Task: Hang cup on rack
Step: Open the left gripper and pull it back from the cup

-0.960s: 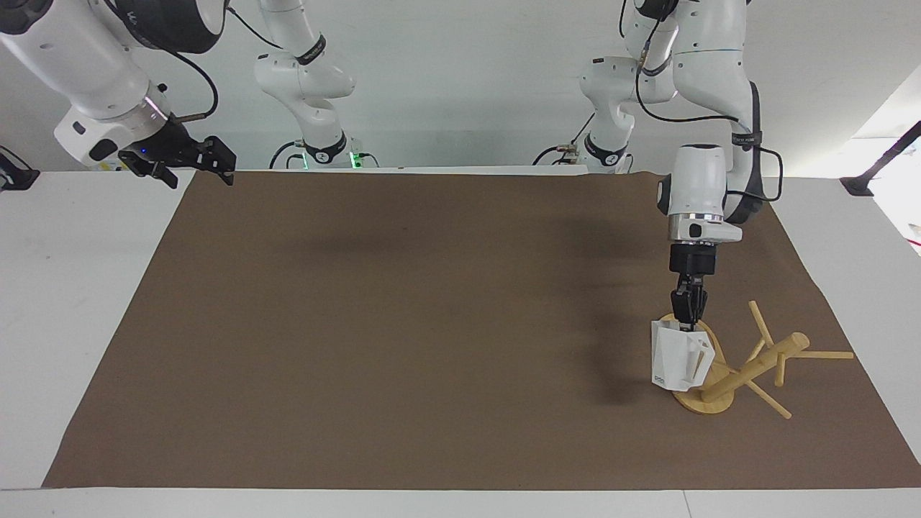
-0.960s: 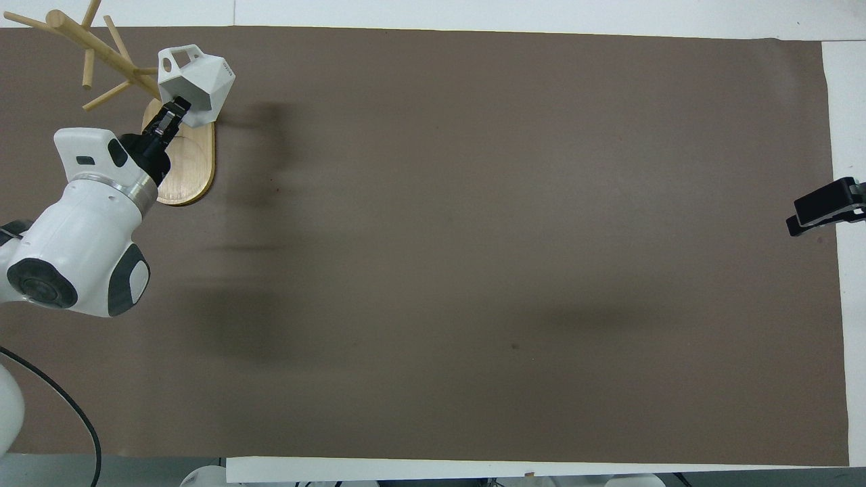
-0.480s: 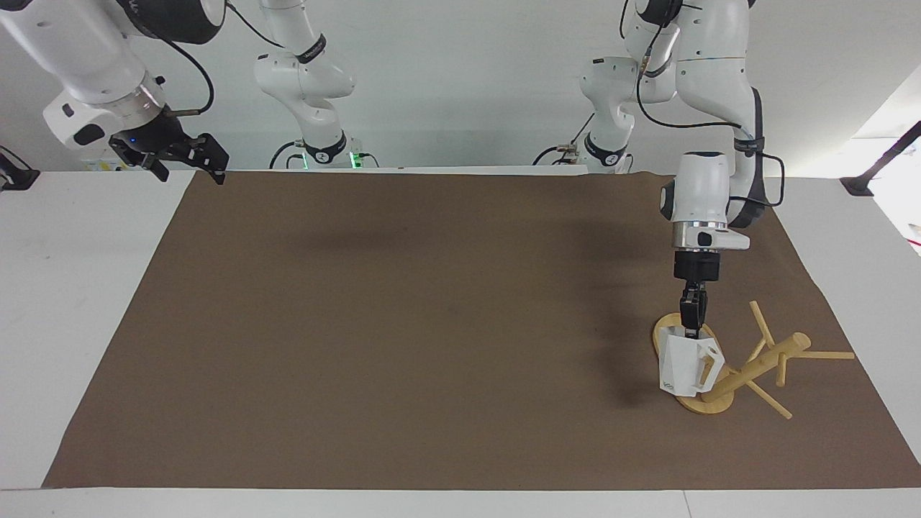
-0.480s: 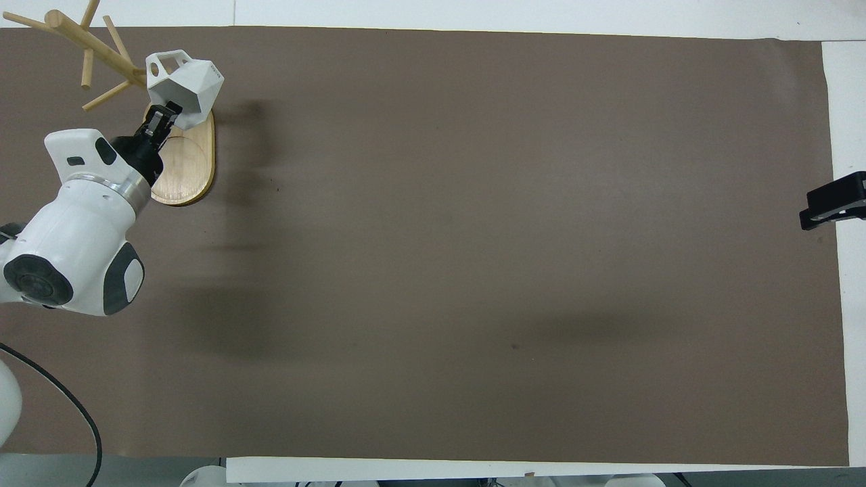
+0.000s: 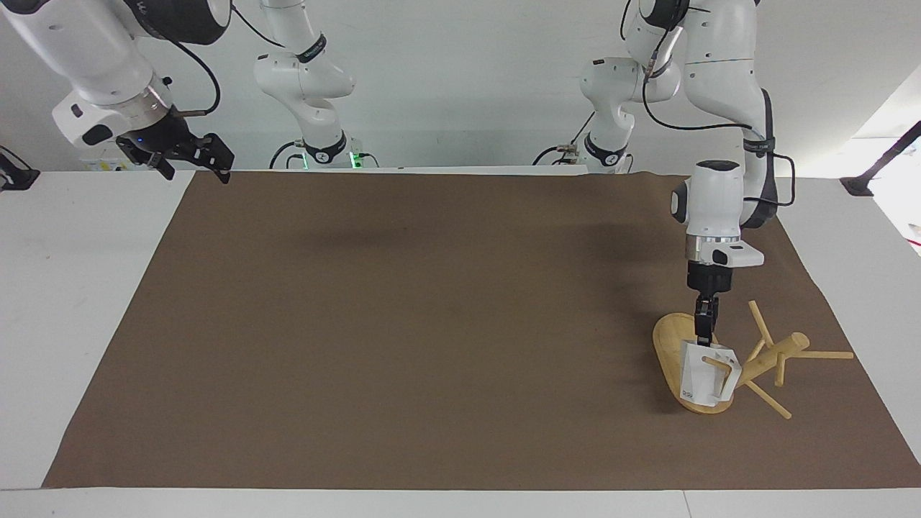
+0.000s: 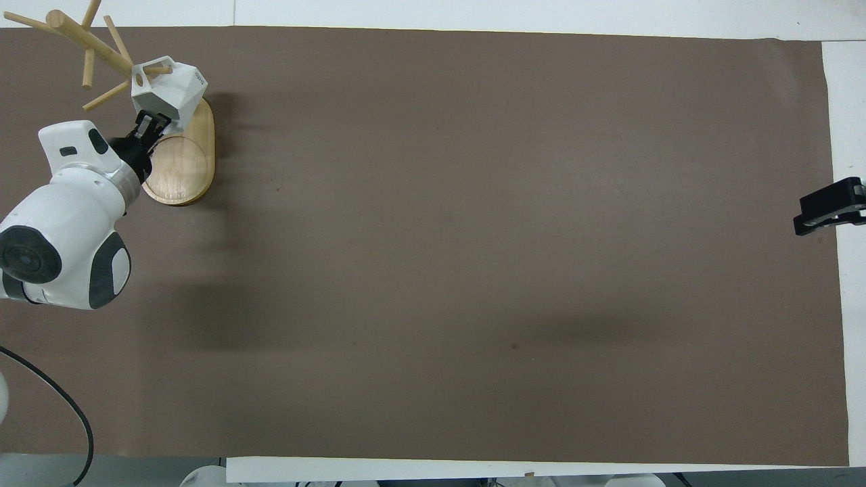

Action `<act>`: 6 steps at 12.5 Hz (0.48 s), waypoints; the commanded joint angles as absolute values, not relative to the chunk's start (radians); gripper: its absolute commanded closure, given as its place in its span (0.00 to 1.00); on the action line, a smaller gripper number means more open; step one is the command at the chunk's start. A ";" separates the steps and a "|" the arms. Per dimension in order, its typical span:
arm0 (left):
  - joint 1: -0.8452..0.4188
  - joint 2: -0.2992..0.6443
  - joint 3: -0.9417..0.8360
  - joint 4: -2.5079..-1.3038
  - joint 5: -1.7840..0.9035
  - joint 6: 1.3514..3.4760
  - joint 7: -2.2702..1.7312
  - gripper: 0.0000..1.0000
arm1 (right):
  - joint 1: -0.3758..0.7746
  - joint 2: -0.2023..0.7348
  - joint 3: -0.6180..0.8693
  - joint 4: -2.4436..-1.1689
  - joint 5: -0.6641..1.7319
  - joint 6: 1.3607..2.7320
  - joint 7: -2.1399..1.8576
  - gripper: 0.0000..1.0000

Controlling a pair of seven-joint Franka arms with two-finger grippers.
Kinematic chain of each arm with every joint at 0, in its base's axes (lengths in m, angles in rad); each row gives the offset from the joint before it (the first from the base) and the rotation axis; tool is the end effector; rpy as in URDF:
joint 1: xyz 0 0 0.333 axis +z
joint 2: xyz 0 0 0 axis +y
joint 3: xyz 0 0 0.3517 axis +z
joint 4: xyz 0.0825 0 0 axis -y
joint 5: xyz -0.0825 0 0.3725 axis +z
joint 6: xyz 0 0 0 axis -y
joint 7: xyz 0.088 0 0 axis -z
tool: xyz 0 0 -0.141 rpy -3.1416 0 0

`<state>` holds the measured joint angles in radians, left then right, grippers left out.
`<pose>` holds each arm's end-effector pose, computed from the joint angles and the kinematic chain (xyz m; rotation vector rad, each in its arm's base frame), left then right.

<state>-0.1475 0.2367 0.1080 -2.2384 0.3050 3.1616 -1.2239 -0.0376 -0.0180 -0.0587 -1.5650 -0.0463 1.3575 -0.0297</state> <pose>0.6102 -0.0539 0.3580 2.4591 1.1356 0.8709 0.5034 -0.0562 0.6226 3.0923 -0.1114 -0.2979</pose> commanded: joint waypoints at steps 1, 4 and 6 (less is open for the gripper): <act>-0.141 0.215 0.103 -2.188 0.322 3.016 -1.247 0.00 | -0.031 -0.034 -0.058 -1.588 -0.055 1.373 -0.021 0.00; -0.143 0.143 0.097 -2.163 0.314 2.805 -1.246 0.00 | -0.032 -0.034 -0.058 -1.588 -0.055 1.373 -0.021 0.00; -0.149 0.091 0.091 -2.160 0.316 2.647 -1.233 0.00 | -0.031 -0.034 -0.058 -1.588 -0.055 1.373 -0.021 0.00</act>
